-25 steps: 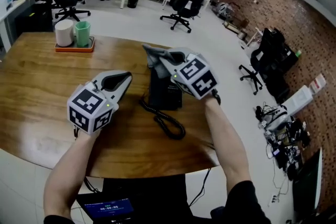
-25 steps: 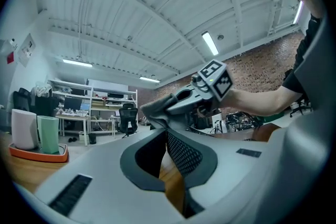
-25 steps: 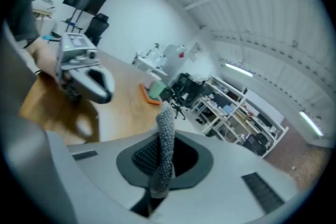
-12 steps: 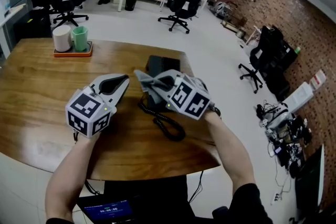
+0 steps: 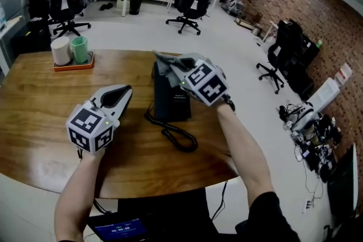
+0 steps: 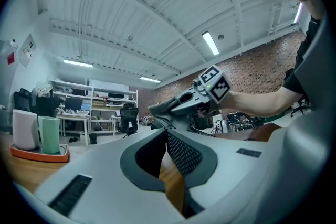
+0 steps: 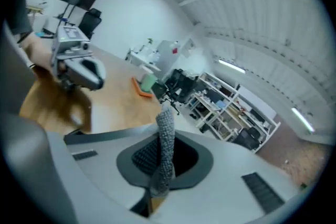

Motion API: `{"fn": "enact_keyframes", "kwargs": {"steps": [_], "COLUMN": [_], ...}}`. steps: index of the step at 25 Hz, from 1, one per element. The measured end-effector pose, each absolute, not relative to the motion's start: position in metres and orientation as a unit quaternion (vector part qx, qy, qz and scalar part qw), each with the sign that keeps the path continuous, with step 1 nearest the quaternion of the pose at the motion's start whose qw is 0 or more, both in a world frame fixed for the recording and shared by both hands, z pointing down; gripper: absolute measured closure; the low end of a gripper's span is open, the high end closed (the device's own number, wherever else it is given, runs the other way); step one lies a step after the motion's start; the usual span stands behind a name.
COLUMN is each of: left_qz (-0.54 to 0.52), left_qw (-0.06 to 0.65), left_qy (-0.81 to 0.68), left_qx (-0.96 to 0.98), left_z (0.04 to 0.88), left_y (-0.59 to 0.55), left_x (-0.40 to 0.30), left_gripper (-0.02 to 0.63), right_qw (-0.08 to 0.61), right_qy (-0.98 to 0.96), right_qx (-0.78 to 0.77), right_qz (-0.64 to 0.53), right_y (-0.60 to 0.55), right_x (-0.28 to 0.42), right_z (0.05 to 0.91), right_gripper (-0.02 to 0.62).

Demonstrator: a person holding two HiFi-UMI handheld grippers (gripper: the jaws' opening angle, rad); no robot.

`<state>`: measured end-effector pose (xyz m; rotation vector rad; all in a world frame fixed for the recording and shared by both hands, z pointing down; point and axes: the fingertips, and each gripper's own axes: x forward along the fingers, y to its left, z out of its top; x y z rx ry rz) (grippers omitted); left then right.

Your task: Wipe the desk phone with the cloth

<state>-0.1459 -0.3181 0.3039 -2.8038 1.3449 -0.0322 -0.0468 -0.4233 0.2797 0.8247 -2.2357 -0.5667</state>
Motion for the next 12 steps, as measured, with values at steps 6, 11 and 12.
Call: {"fn": "enact_keyframes", "kwargs": {"steps": [6, 11, 12], "left_qz": [0.000, -0.004, -0.005], "left_qw": [0.005, 0.010, 0.011], "left_qy": [0.434, 0.433, 0.433], "left_qx": [-0.901, -0.901, -0.901], "left_z": [0.302, 0.298, 0.298], "left_y": [-0.318, -0.317, -0.317], "left_x": [-0.144, -0.143, -0.142], "left_gripper": [0.597, 0.597, 0.597], "right_qw": [0.374, 0.422, 0.427], "right_qy": [-0.842, -0.838, -0.840], "right_qx": [0.335, 0.262, 0.244], "right_qz": [-0.196, -0.226, -0.230], "right_y": [-0.458, -0.407, -0.391], "right_x": [-0.049, -0.040, -0.038], "right_z": [0.302, 0.322, 0.328], "right_gripper": [0.571, 0.571, 0.571]}}
